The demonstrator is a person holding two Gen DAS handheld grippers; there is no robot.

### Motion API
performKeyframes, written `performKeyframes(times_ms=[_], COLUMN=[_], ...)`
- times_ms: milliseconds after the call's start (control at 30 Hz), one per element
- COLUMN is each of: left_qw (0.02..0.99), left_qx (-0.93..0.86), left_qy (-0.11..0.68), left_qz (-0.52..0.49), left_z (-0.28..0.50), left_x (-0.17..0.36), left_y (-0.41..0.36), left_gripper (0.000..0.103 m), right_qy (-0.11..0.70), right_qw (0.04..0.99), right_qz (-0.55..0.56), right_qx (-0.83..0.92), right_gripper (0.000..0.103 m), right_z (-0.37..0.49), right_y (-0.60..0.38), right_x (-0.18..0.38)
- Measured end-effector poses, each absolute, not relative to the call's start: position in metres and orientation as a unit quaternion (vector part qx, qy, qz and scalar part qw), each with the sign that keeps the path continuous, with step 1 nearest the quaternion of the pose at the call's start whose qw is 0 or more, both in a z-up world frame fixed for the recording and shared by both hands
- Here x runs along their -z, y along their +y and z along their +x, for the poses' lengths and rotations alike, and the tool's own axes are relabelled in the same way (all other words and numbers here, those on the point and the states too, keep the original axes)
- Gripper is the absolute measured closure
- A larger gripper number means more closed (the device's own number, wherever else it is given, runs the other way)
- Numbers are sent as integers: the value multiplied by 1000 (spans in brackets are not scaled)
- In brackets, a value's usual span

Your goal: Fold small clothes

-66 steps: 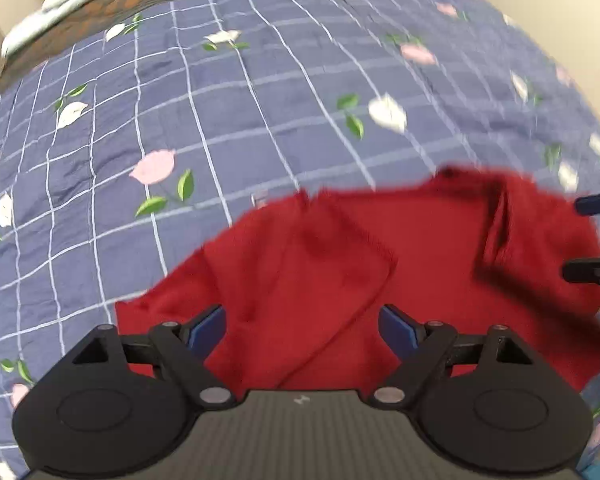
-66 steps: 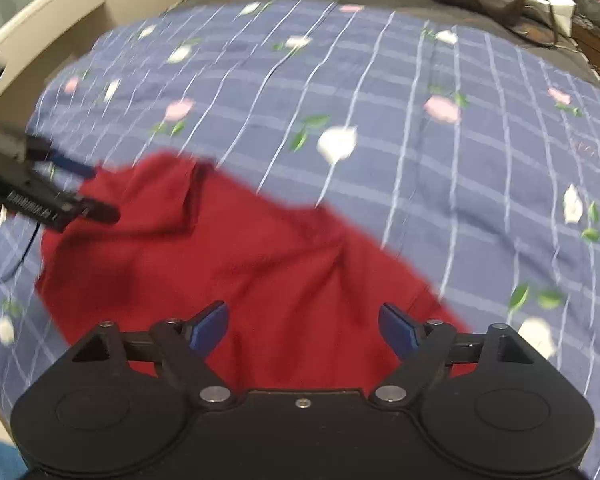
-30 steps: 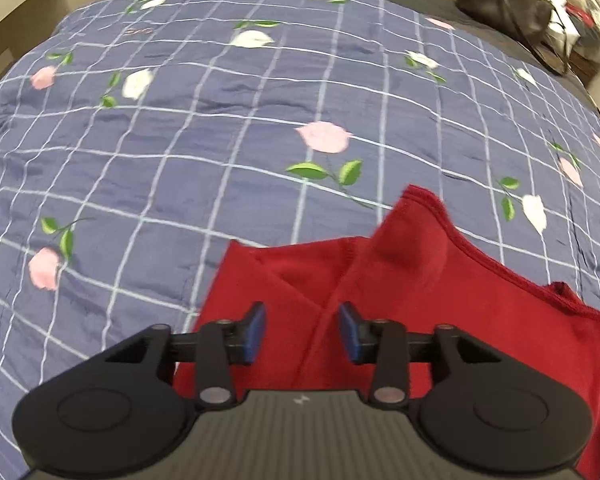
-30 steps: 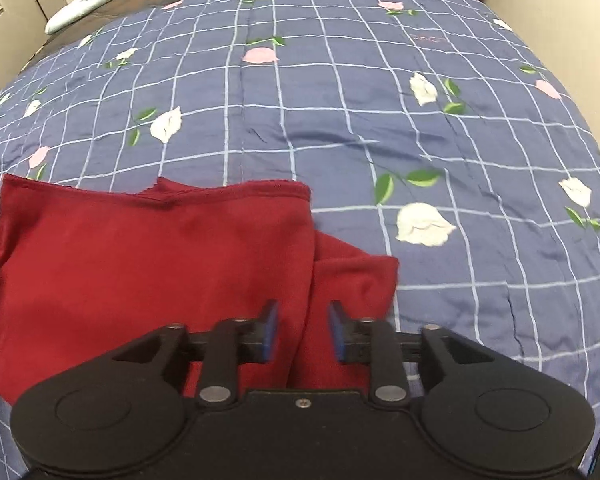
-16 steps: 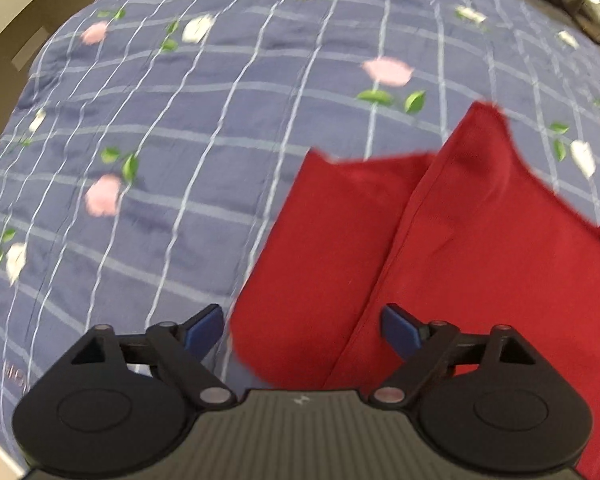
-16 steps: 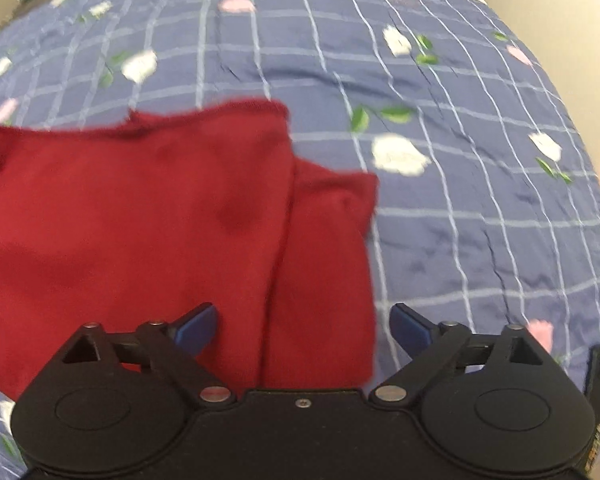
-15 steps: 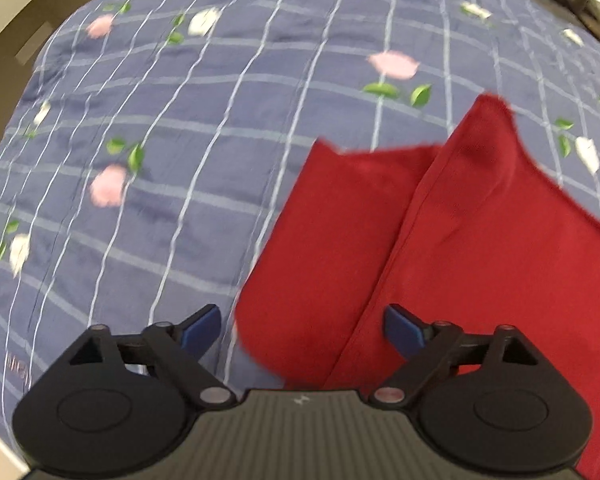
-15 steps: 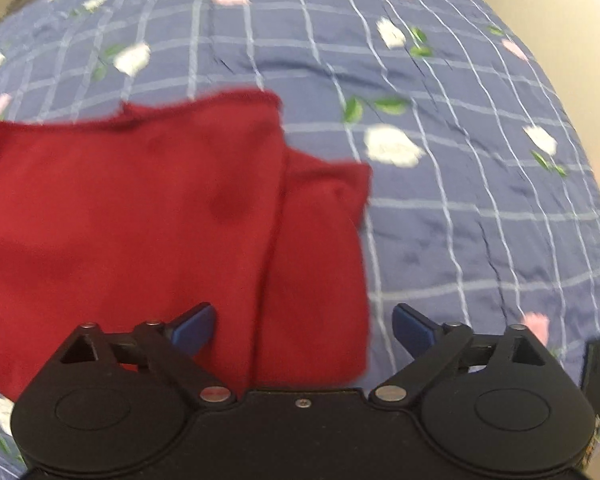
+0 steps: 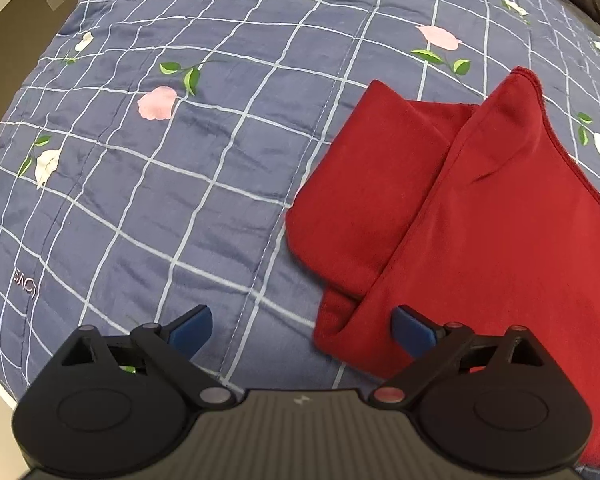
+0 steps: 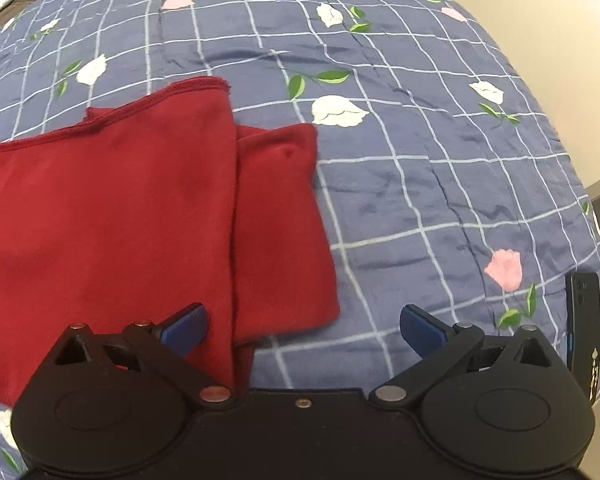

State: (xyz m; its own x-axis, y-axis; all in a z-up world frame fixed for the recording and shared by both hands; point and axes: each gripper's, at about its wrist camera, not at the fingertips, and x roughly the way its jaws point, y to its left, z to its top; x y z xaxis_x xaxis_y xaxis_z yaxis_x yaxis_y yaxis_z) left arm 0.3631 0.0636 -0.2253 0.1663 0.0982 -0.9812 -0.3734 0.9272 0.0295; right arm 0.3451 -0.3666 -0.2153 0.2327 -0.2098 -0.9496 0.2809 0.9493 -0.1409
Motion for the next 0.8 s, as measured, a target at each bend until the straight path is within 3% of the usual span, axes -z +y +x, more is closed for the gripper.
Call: performKeyframes(times_ms=[333, 800], left_qw=[755, 762], left_qx=[-107, -51], left_qy=[634, 633], left_qz=[-128, -127], left_z=[342, 353], left_x=[238, 247], left_y=[73, 103], left_gripper=[1, 1], right_qy=[603, 609], right_qw=[786, 788], right_qz=[23, -90], right_qx=[137, 8], right_gripper=[1, 1], right_z=[298, 302], right_y=[-311, -189], right_x=[201, 214])
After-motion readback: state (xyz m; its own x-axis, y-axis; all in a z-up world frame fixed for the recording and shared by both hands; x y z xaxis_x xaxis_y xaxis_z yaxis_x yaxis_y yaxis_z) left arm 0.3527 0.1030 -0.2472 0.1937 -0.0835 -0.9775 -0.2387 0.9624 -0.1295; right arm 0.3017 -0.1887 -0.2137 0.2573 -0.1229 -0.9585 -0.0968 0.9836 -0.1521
